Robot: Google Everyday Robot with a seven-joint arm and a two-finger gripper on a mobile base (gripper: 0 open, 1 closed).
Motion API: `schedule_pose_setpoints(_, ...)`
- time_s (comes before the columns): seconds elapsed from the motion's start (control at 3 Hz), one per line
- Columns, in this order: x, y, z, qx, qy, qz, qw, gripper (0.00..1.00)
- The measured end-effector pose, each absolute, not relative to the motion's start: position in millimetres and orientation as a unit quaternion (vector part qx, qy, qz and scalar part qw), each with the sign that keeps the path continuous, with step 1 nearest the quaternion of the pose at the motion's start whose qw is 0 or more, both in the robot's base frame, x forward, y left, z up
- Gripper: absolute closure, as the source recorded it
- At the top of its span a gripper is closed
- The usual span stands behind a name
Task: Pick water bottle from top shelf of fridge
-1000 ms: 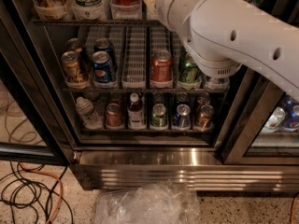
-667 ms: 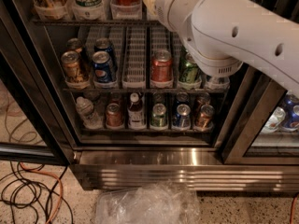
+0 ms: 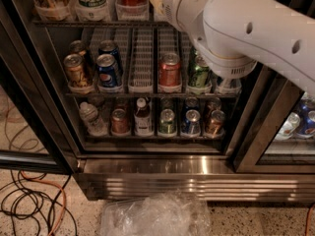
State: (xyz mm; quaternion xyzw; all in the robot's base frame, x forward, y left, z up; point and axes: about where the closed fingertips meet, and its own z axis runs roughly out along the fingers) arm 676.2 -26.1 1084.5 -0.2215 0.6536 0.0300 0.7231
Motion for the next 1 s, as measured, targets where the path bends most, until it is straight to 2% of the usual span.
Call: schedule_pose_setpoints(1.0, 676.8, -26.5, 1091.2, -0.219, 0.651, 0.034, 0.726, 1.00)
